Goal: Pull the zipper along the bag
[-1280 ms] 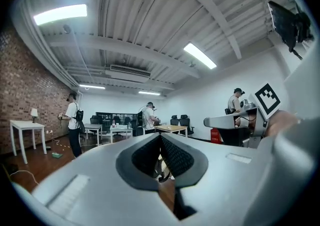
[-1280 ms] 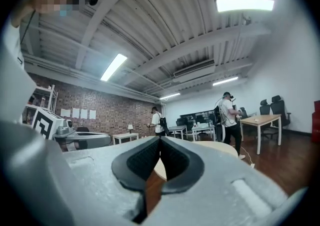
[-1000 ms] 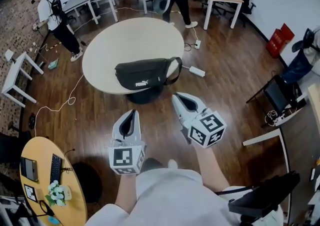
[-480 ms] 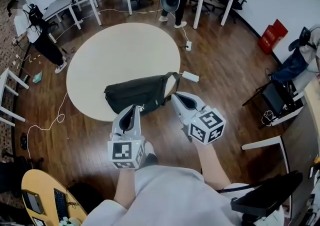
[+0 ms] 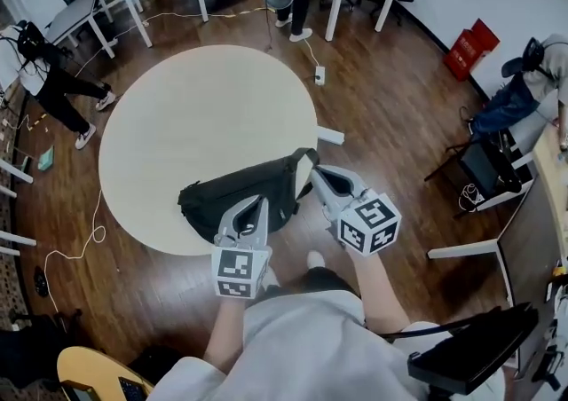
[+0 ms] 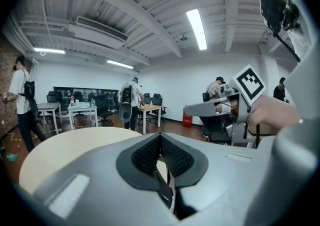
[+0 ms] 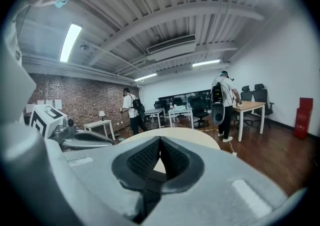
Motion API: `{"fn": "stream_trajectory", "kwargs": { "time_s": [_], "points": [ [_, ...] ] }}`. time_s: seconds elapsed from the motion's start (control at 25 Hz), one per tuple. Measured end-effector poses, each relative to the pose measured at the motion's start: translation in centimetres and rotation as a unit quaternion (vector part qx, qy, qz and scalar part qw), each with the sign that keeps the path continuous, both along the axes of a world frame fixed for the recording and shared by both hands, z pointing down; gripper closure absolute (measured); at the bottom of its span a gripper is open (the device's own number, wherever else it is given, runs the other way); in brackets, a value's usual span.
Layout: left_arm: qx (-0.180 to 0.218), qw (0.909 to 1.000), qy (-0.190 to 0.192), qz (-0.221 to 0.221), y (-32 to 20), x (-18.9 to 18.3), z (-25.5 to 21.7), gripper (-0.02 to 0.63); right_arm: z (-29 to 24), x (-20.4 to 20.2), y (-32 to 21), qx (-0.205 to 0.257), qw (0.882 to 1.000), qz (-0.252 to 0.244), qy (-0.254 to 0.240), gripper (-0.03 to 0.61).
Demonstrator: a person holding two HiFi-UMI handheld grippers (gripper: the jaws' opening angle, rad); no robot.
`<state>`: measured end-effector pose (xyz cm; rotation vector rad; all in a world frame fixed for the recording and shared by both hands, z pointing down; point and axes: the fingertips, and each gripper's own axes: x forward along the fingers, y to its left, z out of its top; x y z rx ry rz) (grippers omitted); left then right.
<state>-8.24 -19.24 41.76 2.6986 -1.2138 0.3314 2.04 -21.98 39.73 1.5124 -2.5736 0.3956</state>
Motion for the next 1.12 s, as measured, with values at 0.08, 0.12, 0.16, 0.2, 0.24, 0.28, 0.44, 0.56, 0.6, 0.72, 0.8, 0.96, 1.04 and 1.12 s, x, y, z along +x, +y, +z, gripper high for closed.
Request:
{"fn": "stream_trajectory", "kwargs": {
  "time_s": [0.08, 0.12, 0.16, 0.2, 0.24, 0.28, 0.44, 0.56, 0.6, 0.72, 0.8, 0.96, 1.04, 1.12],
  "points": [
    [-0.013, 0.9998, -0.013, 0.006, -0.9, 1.4, 2.1, 0.595, 1.6, 0.4, -1.6, -0.013, 1.000, -0.009, 0.010, 0.586],
    [-0.021, 0.9996, -0.020, 0.007, -1.5, 2.2, 3.1, 0.595, 2.4, 0.7, -2.5, -0.020, 1.000, -0.013, 0.018, 0.586],
    [-0.031, 0.9992, -0.024, 0.006, -2.1, 3.0, 4.0, 0.595, 3.3, 1.0, -3.3, -0.028, 0.999, -0.018, 0.027, 0.586],
    [-0.043, 0.9987, -0.026, 0.006, -2.7, 3.7, 4.9, 0.595, 4.3, 1.3, -4.0, -0.038, 0.998, -0.022, 0.035, 0.586],
    [-0.053, 0.9981, -0.029, 0.005, -3.2, 4.5, 5.7, 0.595, 5.3, 1.8, -4.6, -0.049, 0.998, -0.027, 0.041, 0.586],
    [-0.063, 0.9974, -0.033, 0.004, -3.8, 5.3, 6.4, 0.595, 6.3, 2.4, -5.2, -0.061, 0.997, -0.029, 0.045, 0.586],
    [-0.092, 0.9941, -0.057, 0.001, -5.9, 8.1, 9.2, 0.595, 11.1, 5.3, -7.8, -0.109, 0.991, -0.034, 0.065, 0.586],
    [-0.104, 0.9919, -0.072, -0.008, -7.4, 9.6, 11.6, 0.595, 14.6, 6.7, -9.8, -0.129, 0.988, -0.043, 0.073, 0.586],
    [-0.105, 0.9915, -0.075, -0.015, -8.0, 9.9, 12.5, 0.595, 15.7, 6.9, -10.5, -0.135, 0.987, -0.048, 0.071, 0.586],
    [-0.114, 0.9893, -0.084, -0.036, -9.4, 10.8, 15.2, 0.595, 19.0, 7.0, -12.4, -0.149, 0.983, -0.074, 0.074, 0.586],
    [-0.127, 0.9862, -0.097, -0.043, -10.1, 11.4, 17.2, 0.595, 21.3, 7.0, -13.7, -0.155, 0.979, -0.096, 0.089, 0.586],
    [-0.160, 0.9779, -0.124, -0.050, -11.1, 12.1, 20.2, 0.595, 26.0, 6.7, -16.3, -0.167, 0.968, -0.141, 0.125, 0.586],
    [-0.178, 0.9734, -0.134, -0.054, -11.4, 12.1, 21.2, 0.595, 28.1, 6.3, -17.1, -0.181, 0.961, -0.159, 0.135, 0.586],
    [-0.188, 0.9705, -0.141, -0.055, -11.6, 12.2, 22.0, 0.595, 30.4, 6.1, -17.5, -0.205, 0.953, -0.169, 0.144, 0.586]
  ]
}}
